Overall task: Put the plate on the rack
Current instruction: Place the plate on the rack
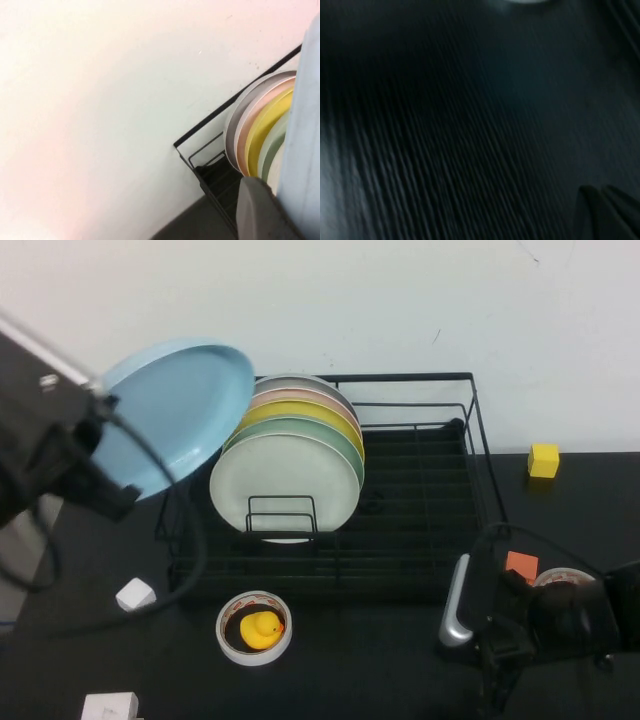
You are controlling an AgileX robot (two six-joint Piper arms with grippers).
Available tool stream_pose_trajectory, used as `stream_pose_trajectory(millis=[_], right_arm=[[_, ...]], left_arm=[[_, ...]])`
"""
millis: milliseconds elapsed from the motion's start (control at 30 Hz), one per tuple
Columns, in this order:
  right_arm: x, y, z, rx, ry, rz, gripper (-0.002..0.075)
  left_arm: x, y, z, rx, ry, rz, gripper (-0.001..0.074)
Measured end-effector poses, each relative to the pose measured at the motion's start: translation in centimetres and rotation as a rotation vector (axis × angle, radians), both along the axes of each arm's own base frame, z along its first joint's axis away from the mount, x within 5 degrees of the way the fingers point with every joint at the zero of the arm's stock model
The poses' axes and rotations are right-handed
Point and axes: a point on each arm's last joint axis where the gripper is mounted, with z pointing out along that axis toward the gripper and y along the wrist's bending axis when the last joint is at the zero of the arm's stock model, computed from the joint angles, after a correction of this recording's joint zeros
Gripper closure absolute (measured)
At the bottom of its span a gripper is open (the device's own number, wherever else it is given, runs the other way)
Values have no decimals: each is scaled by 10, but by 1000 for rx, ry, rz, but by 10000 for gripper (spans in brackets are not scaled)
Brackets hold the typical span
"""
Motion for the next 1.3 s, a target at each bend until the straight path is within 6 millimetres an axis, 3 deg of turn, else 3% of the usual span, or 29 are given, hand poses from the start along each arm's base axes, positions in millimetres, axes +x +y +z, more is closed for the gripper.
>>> stream_pose_trajectory(millis=[133, 333, 567, 700, 900, 1100, 1300], right_arm=[[1, -5, -8, -67, -2, -23, 721], [1, -6, -10, -76, 3, -24, 721], [1, -6, -10, -74, 1, -21, 721], [1, -6, -10, -77, -9, -7, 721], [0, -6, -18, -87, 9, 1, 721], [-1, -6, -32, -102, 45, 5, 721], [-2, -6, -35, -107, 50, 11, 721]], left_arm=[[26, -24, -13, 154, 7, -84, 644], [47, -65, -47, 398, -20, -233, 644], [74, -77, -73, 458, -150, -159, 644], [76, -85, -84, 464, -140, -193, 644], [70, -99, -85, 454, -154, -240, 644], [65, -104, -99, 493, -32, -329, 644], [69, -107, -103, 516, -74, -337, 644]])
